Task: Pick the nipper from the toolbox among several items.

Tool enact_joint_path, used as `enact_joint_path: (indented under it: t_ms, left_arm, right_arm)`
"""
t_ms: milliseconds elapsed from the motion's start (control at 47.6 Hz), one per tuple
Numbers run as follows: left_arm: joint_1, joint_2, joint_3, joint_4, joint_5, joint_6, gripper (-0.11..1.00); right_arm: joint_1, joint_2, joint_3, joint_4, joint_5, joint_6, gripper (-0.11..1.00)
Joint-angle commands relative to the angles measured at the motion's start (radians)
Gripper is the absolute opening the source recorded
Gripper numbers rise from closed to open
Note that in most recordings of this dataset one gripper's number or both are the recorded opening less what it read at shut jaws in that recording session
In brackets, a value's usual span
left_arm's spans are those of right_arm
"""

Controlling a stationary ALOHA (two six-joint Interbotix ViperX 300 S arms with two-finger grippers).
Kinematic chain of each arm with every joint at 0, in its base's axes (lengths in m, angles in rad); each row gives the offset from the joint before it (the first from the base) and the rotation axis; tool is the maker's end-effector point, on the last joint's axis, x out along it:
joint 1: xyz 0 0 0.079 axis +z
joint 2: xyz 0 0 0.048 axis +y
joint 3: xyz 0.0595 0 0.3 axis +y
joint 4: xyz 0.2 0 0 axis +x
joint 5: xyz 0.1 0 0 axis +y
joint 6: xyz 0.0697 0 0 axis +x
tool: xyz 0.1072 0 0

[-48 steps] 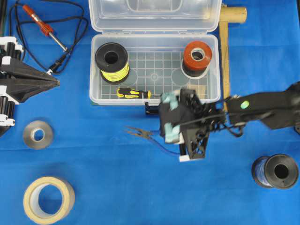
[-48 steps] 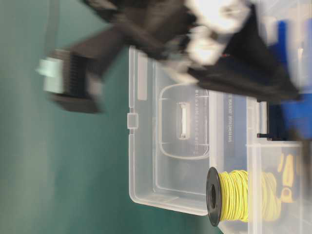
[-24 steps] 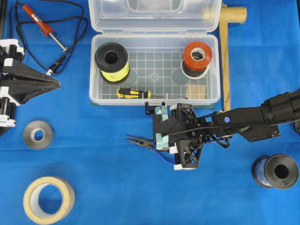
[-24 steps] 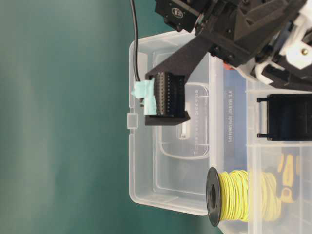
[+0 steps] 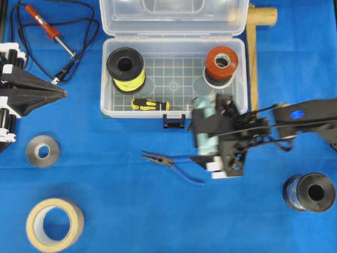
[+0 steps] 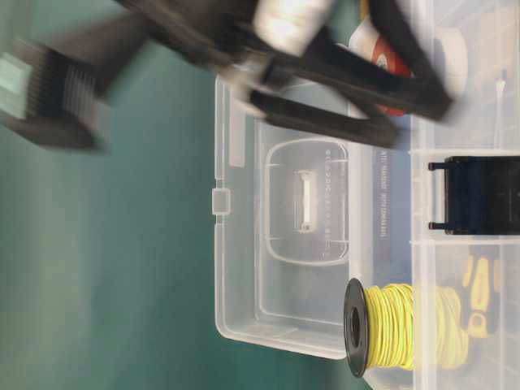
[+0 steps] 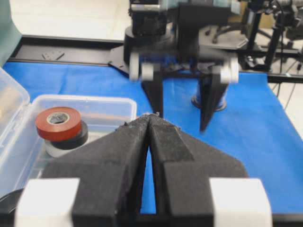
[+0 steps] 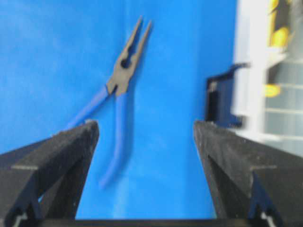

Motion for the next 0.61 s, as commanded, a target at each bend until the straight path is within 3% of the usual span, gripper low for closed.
enact_joint_path:
  t_ms: [0,589]
  left_arm:
    - [0.000,0.003,-0.012,-0.002,-0.005,-0.002,0.00]
    - [0.000,0.005,-0.009,-0.002,-0.005,-0.002,0.00]
  right_arm:
    - [-0.012,-0.112,0.017,-0.032,0.015,0.008,0.80]
    - [-0.135,-0.764,0.394,-0.044,-0.048,0.034,0.80]
